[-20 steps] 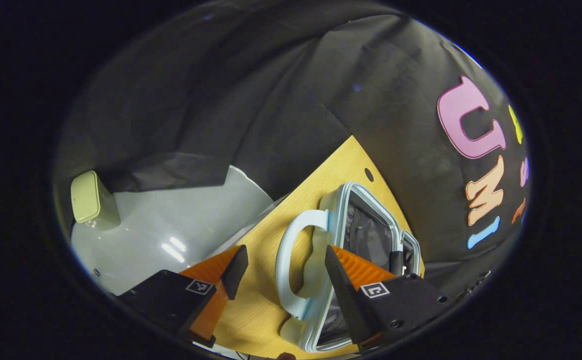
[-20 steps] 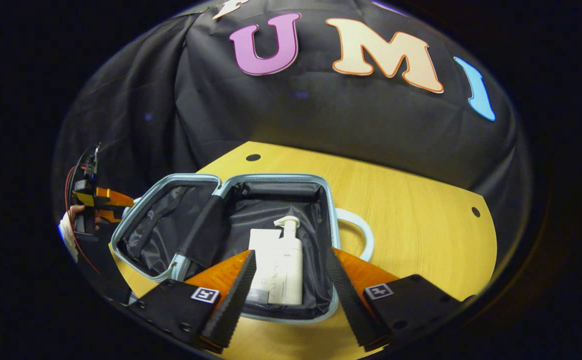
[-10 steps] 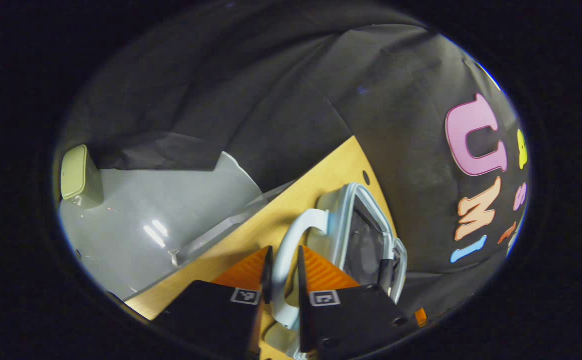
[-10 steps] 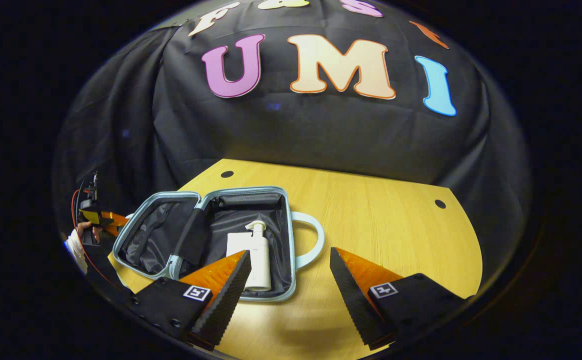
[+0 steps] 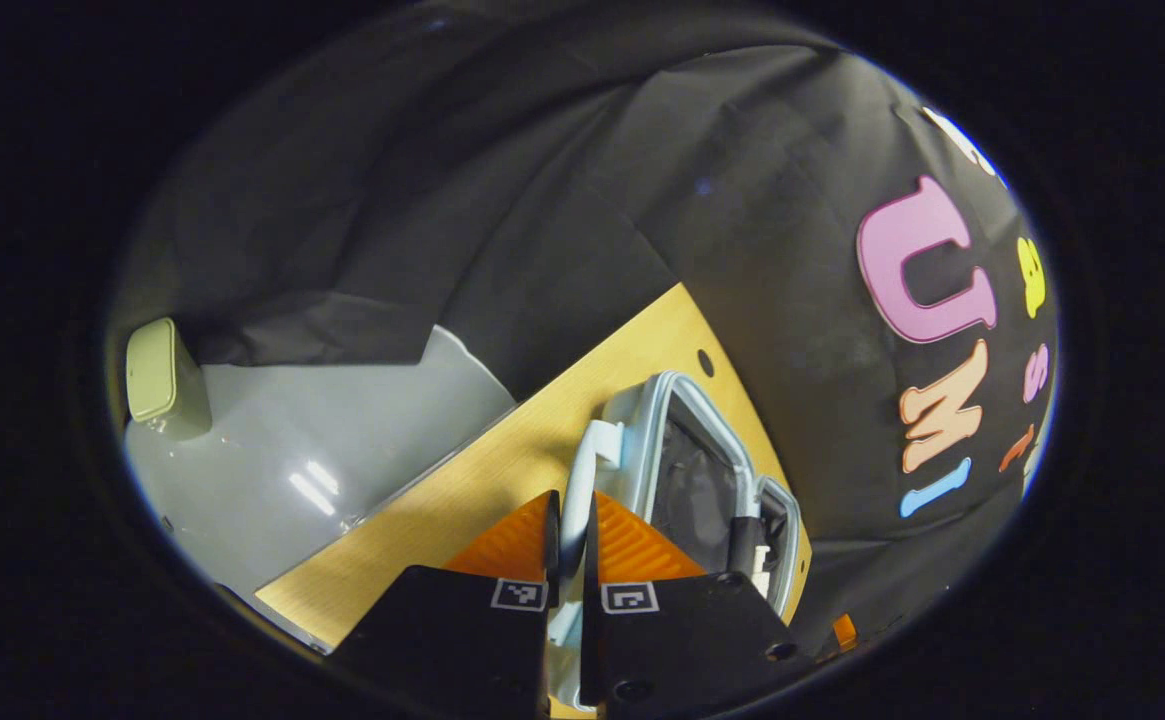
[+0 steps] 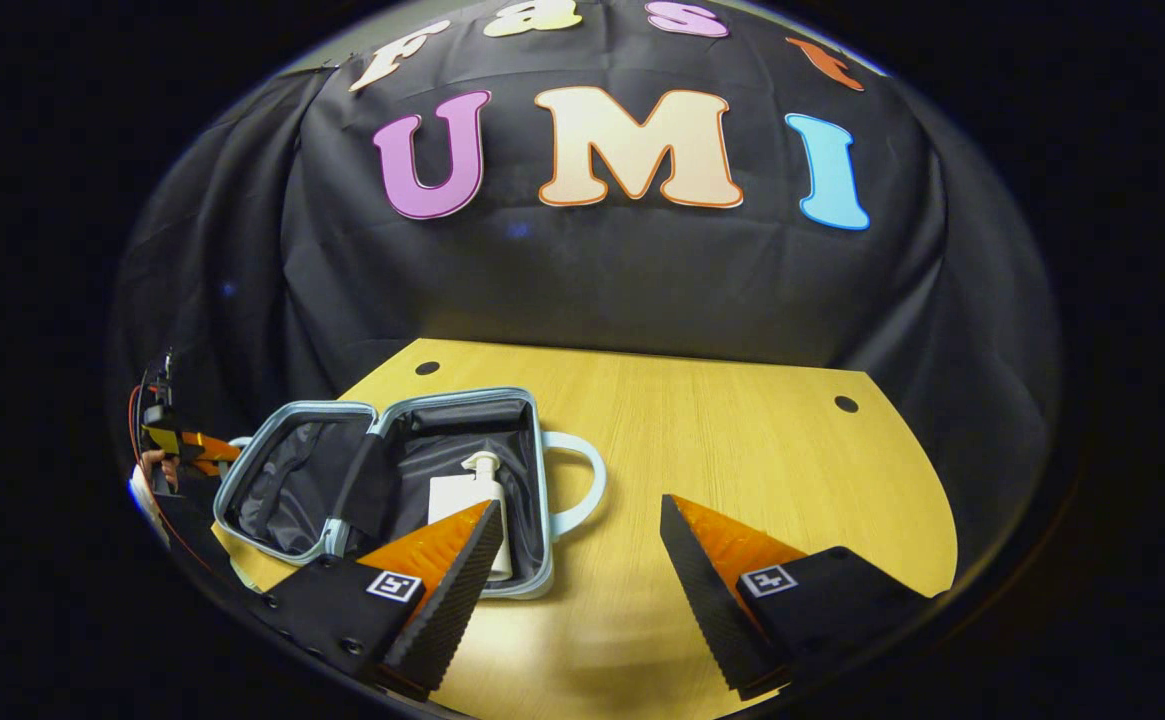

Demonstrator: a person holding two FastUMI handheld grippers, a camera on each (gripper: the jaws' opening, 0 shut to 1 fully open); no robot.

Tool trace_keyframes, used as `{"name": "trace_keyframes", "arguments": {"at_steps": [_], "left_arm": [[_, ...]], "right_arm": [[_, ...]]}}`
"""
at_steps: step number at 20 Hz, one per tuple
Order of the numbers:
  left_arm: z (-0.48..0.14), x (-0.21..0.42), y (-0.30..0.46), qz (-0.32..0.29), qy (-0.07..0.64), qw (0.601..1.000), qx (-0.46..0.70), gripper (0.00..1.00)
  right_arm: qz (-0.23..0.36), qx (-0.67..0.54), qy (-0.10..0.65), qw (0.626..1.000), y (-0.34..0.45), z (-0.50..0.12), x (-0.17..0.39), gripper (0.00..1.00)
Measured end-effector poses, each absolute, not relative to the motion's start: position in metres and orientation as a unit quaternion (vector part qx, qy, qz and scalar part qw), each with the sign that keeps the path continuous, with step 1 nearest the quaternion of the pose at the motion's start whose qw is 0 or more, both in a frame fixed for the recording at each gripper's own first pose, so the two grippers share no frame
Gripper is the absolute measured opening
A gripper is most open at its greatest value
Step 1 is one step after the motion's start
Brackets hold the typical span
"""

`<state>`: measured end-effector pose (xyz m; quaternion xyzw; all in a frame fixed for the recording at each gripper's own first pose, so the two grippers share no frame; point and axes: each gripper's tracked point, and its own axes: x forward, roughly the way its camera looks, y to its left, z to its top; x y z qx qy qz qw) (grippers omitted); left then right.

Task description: First open the suitcase, pack the skin care products into it, and then close the suitcase.

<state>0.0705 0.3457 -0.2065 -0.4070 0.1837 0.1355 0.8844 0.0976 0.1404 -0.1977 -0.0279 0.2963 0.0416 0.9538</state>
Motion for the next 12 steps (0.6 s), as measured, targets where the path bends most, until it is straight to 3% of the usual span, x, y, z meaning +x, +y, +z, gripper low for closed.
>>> {"name": "trace_keyframes", "arguments": {"at_steps": [6,12], "left_arm": [[-0.103,0.089,0.304,0.063,0.095,0.899,-0.423,0.04],[-0.043,0.117,0.241,0.019,0.063,0.915,-0.398,0.06]], "right_arm": [[0.036,-0.023,0.285,0.958,0.114,-0.188,0.087,0.99],[0.014,-0.014,0.271,0.962,0.064,-0.175,0.08,0.99]]}}
